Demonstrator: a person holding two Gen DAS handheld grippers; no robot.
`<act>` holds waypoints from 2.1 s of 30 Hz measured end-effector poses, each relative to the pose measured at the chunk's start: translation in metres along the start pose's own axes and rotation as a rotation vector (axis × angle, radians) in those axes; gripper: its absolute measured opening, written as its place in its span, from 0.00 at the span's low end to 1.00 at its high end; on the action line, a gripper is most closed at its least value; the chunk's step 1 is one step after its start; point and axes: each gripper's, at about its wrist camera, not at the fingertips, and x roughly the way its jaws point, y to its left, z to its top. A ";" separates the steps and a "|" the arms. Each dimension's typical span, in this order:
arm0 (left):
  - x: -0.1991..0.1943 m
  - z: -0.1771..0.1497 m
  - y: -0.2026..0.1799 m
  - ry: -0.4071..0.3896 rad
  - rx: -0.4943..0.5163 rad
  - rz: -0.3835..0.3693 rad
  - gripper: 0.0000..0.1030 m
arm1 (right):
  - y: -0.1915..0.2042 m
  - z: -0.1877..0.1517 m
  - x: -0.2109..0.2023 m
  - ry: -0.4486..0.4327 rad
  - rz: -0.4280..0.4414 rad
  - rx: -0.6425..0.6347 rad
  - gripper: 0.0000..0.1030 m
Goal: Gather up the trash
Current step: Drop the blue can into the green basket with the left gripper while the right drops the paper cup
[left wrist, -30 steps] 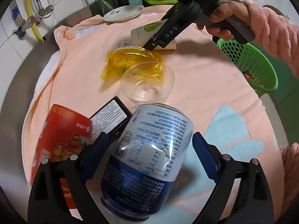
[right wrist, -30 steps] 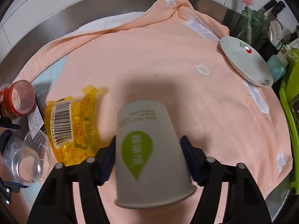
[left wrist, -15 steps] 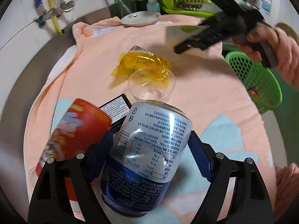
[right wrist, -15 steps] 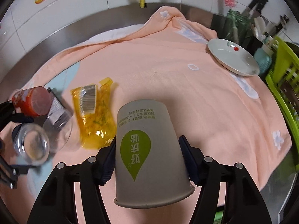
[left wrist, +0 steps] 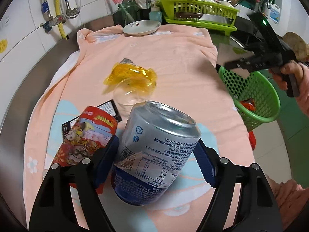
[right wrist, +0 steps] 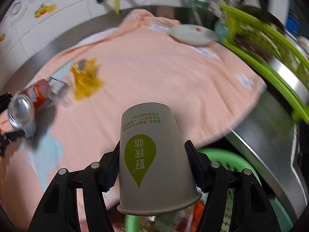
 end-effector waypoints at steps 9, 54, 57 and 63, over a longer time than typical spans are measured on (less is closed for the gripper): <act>-0.009 0.011 -0.019 -0.023 0.000 -0.003 0.72 | -0.056 -0.067 0.009 0.101 -0.067 0.124 0.60; 0.169 0.134 -0.268 0.164 -0.059 -0.392 0.72 | -0.132 -0.167 -0.097 -0.074 -0.156 0.296 0.83; 0.173 0.130 -0.267 0.173 -0.072 -0.404 0.74 | -0.134 -0.169 -0.098 -0.075 -0.156 0.300 0.83; 0.167 0.126 -0.258 0.155 -0.081 -0.397 0.76 | -0.129 -0.166 -0.097 -0.077 -0.149 0.295 0.83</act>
